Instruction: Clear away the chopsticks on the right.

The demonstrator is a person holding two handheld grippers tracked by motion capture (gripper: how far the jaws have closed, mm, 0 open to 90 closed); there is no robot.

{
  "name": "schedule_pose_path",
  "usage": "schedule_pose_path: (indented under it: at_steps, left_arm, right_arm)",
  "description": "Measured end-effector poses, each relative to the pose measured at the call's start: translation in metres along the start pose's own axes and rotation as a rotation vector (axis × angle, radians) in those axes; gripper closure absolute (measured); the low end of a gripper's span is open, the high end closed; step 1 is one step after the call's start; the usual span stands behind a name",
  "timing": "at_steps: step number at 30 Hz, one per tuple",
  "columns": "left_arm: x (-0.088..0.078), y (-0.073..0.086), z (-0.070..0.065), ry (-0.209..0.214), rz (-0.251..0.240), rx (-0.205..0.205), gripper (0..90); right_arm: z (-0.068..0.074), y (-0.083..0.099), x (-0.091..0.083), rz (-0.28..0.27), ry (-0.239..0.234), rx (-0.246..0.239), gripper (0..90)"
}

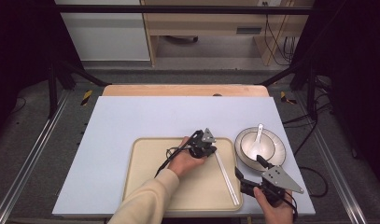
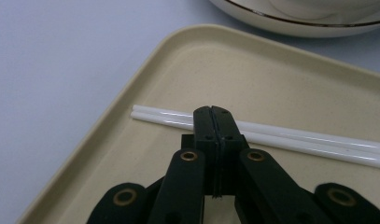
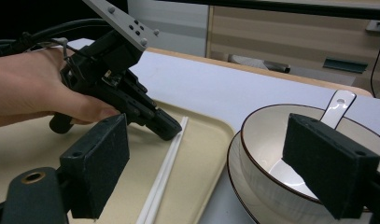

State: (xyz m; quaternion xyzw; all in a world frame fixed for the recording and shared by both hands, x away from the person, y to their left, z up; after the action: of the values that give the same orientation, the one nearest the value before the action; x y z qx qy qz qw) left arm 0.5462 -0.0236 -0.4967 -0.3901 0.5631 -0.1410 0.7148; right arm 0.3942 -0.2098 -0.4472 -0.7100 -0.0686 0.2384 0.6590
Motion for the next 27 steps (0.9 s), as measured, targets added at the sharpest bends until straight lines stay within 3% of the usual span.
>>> schedule_pose_path:
  at_steps: [13, 21, 27]
  left_arm:
    - [0.01, -0.01, -0.025, 0.046, -0.014, 0.049, 89.5]
    - [0.012, -0.01, -0.027, 0.051, -0.033, 0.021, 89.2]
    - [0.007, -0.009, -0.029, 0.033, -0.064, 0.016, 88.8]
  right_arm:
    - [-0.001, 0.0, 0.0, 0.003, 0.007, -0.003, 14.7]
    - [-0.003, 0.0, 0.001, 0.0, 0.021, -0.004, 14.0]
    - [-0.004, -0.001, -0.001, -0.014, 0.03, 0.003, 13.0]
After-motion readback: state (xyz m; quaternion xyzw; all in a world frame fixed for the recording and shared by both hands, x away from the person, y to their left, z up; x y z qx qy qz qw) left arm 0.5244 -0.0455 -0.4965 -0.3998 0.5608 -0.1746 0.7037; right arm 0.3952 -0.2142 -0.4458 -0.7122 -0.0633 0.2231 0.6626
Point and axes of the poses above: each handheld gripper's, and its own axes: x roughly forward along the jaws, y roughly out of its underside, z roughly to its left, the point moved 3 cm from there along x, roughly forward along the jaws, and after that the axes turned 1 degree about x, right-handed, at the moved point
